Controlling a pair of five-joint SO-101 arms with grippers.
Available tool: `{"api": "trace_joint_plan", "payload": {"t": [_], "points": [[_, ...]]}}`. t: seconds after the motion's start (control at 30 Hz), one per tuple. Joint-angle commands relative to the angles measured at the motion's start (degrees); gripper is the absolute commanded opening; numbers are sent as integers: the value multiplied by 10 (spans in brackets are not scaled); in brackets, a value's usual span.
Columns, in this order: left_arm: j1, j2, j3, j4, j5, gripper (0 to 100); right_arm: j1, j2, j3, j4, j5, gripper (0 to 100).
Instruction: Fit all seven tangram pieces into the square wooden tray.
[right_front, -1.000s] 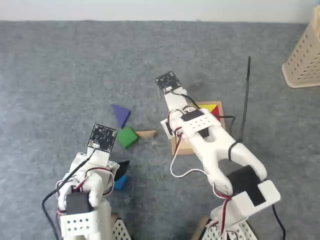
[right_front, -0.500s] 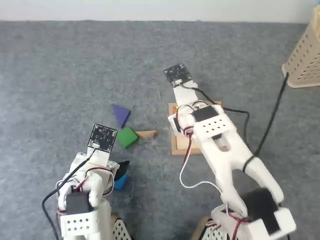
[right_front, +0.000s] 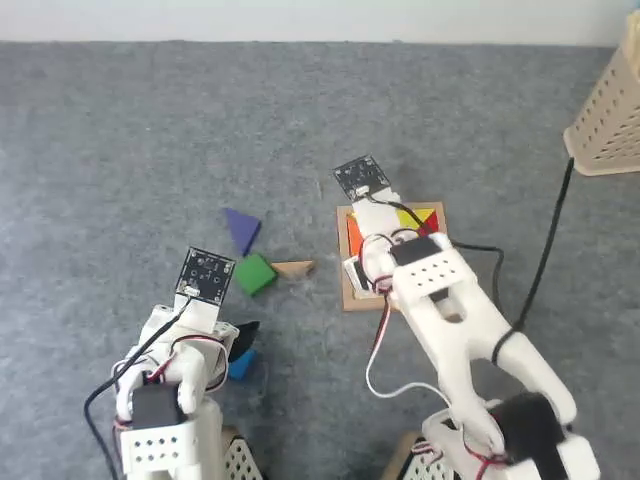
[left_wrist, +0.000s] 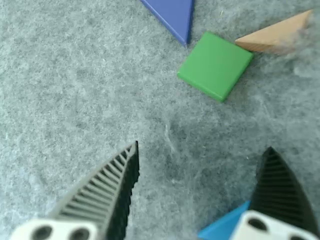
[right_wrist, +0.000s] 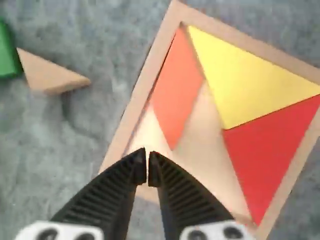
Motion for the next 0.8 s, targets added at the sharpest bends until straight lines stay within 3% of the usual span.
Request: {"api": "trace_joint_plan", "payload": {"t": [0.0,0.27,0.47,0.77], "points": [[1,-8,-3,0,-2,353,0,-55,18,-37,7,8],[1,-8,-3,0,-2,353,-50,-76,57,-58,7,8],[1,-8,-3,0,-2,353,-49,-76,91,-116,8,8],[3,-8,-3,0,-2,353,-47,-75,93,-124,8,8]]}}
